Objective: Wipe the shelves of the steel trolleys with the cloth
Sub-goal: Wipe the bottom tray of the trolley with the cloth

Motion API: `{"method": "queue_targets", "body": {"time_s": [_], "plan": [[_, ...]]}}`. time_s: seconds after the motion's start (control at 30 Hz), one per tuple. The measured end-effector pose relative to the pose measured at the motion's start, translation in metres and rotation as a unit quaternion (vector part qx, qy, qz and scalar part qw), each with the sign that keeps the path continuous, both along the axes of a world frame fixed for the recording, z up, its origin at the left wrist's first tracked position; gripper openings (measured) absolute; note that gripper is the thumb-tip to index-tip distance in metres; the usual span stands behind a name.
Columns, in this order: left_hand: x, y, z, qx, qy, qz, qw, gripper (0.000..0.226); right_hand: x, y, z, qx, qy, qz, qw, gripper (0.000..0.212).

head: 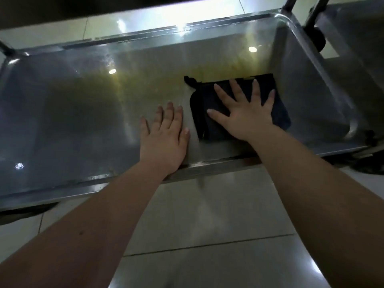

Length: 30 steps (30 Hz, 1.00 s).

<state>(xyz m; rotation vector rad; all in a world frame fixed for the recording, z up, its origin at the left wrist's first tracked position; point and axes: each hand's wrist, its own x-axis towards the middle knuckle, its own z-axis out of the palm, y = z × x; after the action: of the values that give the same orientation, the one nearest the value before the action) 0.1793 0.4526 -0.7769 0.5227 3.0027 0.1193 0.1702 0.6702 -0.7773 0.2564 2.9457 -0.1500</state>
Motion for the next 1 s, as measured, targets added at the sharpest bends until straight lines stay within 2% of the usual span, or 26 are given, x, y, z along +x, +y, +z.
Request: {"method": "queue_targets", "body": {"time_s": [0.1, 0.2, 0.4, 0.5, 0.6, 0.83, 0.93, 1.0], "plan": [[-0.001, -0.001, 0.000, 0.014, 0.006, 0.001, 1.000, 0.059, -0.046, 0.001, 0.007, -0.015, -0.017, -0.027, 0.999, 0.075], [-0.002, -0.002, 0.000, 0.030, 0.004, 0.008, 1.000, 0.058, -0.053, -0.004, 0.015, -0.028, -0.035, -0.038, 0.998, 0.075], [0.000, 0.002, -0.003, 0.030, 0.018, 0.014, 0.999, 0.058, 0.063, -0.015, 0.013, -0.014, -0.024, 0.012, 1.000, 0.070], [0.002, 0.002, -0.004, 0.026, 0.022, 0.011, 0.999, 0.057, 0.088, -0.021, 0.013, -0.018, -0.044, 0.038, 0.998, 0.066], [0.005, 0.001, -0.004, 0.015, 0.018, 0.010, 1.000, 0.058, 0.064, -0.019, 0.012, -0.018, -0.039, 0.029, 0.999, 0.066], [0.002, 0.002, -0.003, 0.018, 0.006, 0.013, 1.000, 0.060, -0.064, -0.020, 0.011, 0.005, -0.034, 0.016, 0.999, 0.073], [0.000, 0.002, -0.003, 0.036, -0.002, 0.022, 0.999, 0.059, -0.069, -0.023, 0.010, 0.038, -0.002, 0.035, 0.999, 0.077], [0.000, 0.001, -0.003, 0.040, -0.004, 0.026, 0.999, 0.060, -0.057, -0.023, 0.011, 0.024, 0.013, 0.040, 0.999, 0.076]]}}
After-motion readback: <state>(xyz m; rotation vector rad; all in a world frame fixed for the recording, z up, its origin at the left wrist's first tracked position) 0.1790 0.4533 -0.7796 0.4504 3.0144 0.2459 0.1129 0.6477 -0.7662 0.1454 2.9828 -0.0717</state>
